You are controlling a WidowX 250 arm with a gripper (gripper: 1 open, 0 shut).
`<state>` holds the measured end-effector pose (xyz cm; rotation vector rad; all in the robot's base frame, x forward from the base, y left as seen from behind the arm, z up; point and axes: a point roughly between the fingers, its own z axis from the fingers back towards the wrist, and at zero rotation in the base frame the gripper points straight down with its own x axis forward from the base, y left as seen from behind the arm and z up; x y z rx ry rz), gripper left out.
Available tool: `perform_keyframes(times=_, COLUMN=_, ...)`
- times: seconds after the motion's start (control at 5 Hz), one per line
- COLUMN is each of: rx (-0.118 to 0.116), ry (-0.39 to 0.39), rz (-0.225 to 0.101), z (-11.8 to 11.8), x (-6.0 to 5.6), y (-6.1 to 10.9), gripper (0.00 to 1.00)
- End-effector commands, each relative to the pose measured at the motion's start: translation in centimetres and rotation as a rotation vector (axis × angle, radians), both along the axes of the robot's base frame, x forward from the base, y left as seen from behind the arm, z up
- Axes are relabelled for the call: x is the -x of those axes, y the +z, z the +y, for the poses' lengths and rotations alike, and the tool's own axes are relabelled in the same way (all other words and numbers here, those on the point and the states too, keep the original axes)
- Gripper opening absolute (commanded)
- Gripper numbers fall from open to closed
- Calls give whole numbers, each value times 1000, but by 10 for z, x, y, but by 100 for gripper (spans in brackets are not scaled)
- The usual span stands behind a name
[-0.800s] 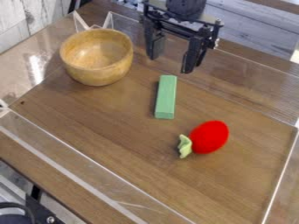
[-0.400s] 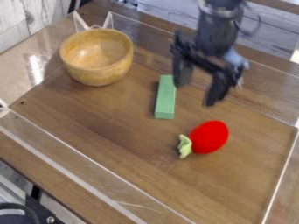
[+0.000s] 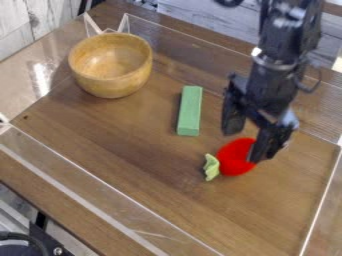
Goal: Move the red object to the left side of the table
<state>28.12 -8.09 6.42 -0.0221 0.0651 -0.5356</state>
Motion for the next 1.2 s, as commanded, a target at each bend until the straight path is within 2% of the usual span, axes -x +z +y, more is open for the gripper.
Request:
perform_keyframes(times=0.0, rx=8, ry=-27, rz=-58, z=7, x=-1, y=-6, gripper=100)
perform_keyframes(times=0.2, rx=7, ry=-19, rz=-83, z=13, x=0, y=-19, gripper=100)
perform_keyframes(times=0.6, rx=-1, ry=-21, rz=-122, z=34, x=-6, y=-24, gripper=100)
perform_keyframes(times=0.8, rx=-14, ry=39, rz=-132, z=28, x=0, y=-23, gripper=0)
perform_keyframes(times=1.0, rx=-36, ry=90, rz=-136, z=14, x=6, y=-12, gripper=0)
